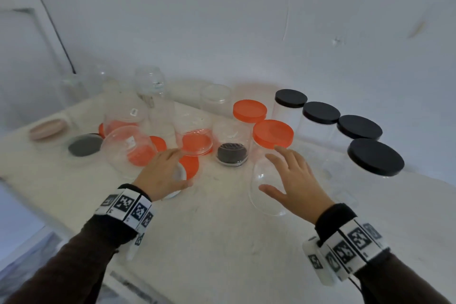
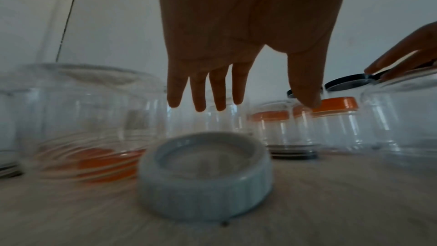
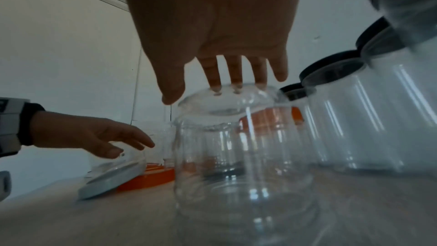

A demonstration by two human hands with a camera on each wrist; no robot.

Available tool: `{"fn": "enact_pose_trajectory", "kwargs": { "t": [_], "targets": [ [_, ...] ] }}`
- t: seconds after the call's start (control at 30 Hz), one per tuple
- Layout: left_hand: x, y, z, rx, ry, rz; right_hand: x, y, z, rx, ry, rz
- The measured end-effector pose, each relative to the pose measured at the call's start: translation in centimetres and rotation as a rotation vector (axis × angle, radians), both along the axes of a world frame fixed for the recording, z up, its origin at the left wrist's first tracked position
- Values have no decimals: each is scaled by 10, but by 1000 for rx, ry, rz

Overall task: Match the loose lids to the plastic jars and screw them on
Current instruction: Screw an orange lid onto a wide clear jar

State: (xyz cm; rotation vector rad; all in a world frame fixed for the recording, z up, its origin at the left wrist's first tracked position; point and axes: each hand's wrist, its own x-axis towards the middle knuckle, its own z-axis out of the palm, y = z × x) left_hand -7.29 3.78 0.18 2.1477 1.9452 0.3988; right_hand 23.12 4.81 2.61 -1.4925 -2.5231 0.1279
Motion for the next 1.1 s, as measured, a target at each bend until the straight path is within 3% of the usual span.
{"fn": "enact_pose_trajectory", "kwargs": {
  "t": [0.1,0.2,0.5,0.8,0.97,1.1],
  "targets": [
    [-16,1,-3,-179,15,21,-9,4,-7,-116,-135,-76],
    [-23,2,-4,-206,50,-21,-12,3,-10,-101,-217,-113],
    [-13,3,-3,-177,224,-187,-16,3,-12,-74,-181,-163],
    [45,30,1,-177,198,-437,-16,3,-11,-76,-127,-197],
    [68,46,-5,-198,211,-480,-17,3,-12,-76,-113,-209],
    [71,53,-11,-208,116,-483,-19,4,-12,-73,-105,-222]
  ]
}}
